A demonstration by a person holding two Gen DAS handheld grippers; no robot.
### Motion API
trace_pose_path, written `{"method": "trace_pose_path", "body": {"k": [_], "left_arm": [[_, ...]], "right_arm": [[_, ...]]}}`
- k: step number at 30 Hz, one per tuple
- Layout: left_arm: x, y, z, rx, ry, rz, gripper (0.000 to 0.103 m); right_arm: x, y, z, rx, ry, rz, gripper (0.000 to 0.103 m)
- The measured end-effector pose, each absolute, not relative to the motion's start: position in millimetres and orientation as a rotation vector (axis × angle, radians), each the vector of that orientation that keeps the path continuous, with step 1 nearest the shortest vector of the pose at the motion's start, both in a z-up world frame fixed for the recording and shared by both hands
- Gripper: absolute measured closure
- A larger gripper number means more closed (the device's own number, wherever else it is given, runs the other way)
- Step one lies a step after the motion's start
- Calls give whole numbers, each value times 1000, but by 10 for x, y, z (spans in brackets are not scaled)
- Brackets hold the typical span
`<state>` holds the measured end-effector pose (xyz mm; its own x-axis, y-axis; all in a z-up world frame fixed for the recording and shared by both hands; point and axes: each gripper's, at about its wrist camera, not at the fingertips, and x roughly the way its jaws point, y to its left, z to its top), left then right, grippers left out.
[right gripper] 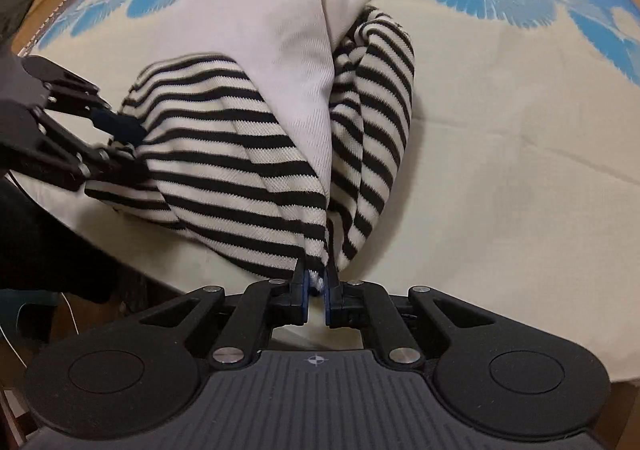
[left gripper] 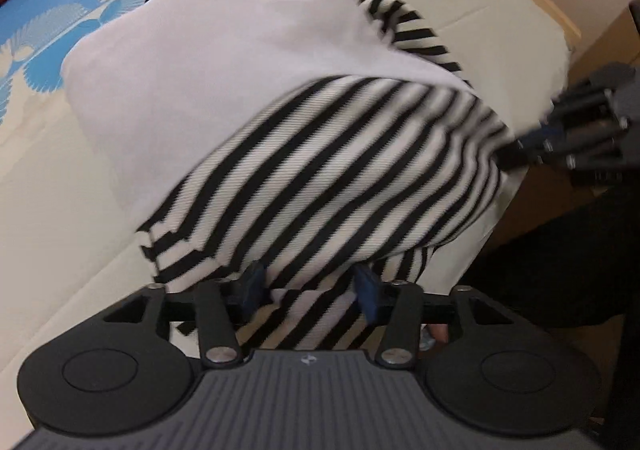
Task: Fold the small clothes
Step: 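Pinch the white-lined bundle edge with the right gripper and lift it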
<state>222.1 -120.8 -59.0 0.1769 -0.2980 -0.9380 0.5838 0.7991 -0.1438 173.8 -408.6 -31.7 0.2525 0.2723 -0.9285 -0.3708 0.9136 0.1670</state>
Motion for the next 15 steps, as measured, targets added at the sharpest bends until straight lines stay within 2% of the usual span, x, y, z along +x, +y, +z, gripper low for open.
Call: {"method": "trace_pose_path", "body": {"k": [2,6,9,12,15], "left_arm": [[2261,-1122,-496,218,1243,-632,43],[2340,-747,-206,18,1153,-601,43],[2453,-486,-130,-75,1110,-510,43],[2566,-357,-138,-72,1099,-403,43],[2616,-254,-103,-87,1091,-344,43]], "right_arm": [[1784,-4207,-182,20,1157,440,93],[1854,-4564,70,312,967,412,70],[1983,-4730,99,452,872,380,68],[2138,-4682,64,474,834,350,64],[2298,-4542,-6,481,854,334,57]]}}
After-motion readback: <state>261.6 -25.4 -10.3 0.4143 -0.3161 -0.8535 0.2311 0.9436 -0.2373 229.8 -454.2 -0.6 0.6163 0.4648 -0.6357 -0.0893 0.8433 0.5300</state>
